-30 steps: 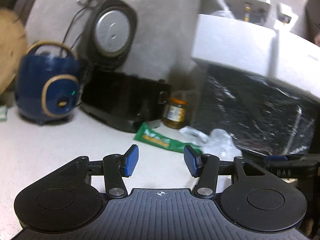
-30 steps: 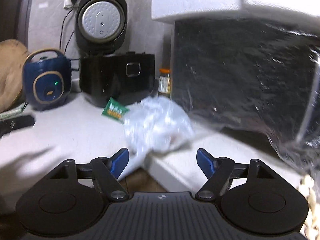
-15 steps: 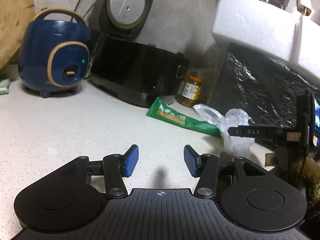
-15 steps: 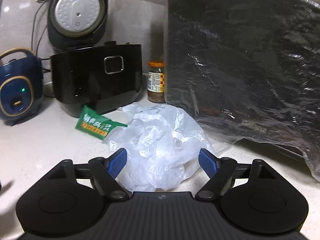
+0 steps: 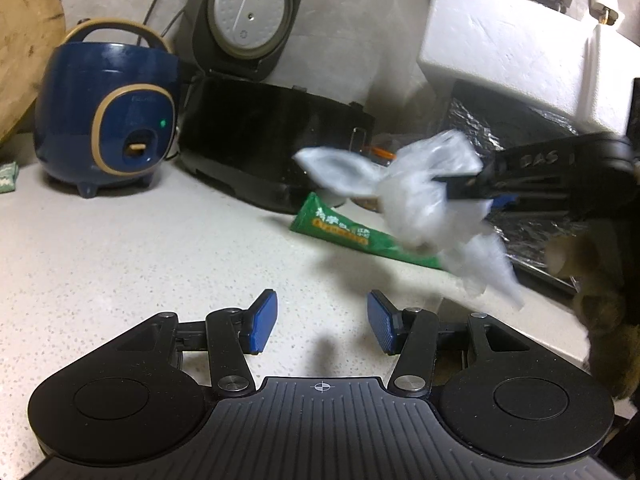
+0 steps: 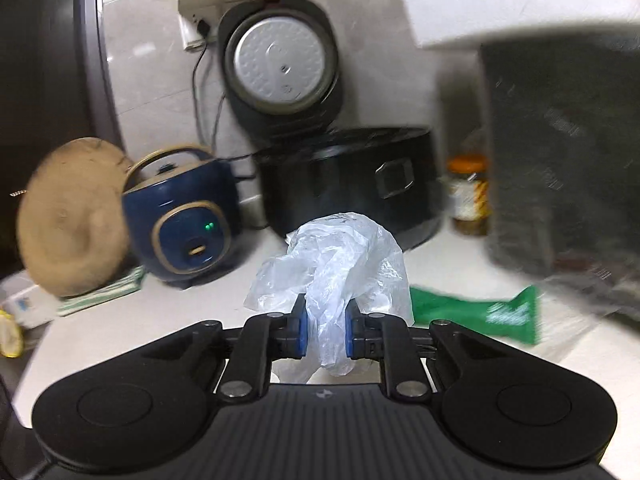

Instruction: Collect trash

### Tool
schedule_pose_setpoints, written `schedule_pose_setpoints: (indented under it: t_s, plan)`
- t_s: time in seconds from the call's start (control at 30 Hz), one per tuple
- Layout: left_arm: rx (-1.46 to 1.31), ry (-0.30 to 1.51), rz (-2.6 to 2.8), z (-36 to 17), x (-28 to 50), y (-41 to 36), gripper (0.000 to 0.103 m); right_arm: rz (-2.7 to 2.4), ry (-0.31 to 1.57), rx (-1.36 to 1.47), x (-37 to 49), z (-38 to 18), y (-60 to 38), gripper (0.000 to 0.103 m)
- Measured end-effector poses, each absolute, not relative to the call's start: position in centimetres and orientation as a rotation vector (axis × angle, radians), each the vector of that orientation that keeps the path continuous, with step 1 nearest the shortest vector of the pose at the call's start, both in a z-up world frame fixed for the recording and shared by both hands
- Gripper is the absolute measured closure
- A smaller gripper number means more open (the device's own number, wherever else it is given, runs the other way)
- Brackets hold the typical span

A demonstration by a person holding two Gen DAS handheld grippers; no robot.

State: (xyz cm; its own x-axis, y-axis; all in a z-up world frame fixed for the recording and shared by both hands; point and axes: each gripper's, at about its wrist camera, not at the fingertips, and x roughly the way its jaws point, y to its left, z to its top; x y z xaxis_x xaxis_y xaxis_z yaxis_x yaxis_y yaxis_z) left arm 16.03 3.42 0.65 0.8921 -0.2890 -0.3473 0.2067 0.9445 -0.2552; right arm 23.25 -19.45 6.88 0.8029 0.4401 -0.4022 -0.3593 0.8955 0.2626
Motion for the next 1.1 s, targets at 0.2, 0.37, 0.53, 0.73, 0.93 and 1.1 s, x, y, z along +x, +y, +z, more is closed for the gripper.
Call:
schedule_pose_setpoints:
  t_s: [0.2,0.37,0.53,0.73,0.93,1.1]
  plan:
    - [-0.218,0.394,-0.263,0.7,16.0,3.5,0.048,0.402,0.656,0.197,26.5,1.4,-17.5,0.082]
    - [-0.218,0.4,-0.262,0.7,16.1,3.5,0.048,0.37,0.62,0.129,25.7,1.1,-16.4,0.076]
    - [-0.218,0.403,-0.257,0.7,16.1,3.5,0.048,0.366,0.536,0.073,24.0,3.5,-16.7,0.04]
    - [-0.256,0.38,-0.242,1.0,15.8,4.0,0.048,0.275,0.401,0.044,21.8,5.4,-18.8,0.037]
    - [-0.304,0.305,-0.327,3.3,16.0,3.1,0.048,0.163,0.354,0.044,20.4,4.7,-22.6,0.034]
    - [-0.24,0.333,-0.35,5.1,19.7,-0.9,0.048,0.138,0.383,0.104,19.7,3.9,-26.2,0.034]
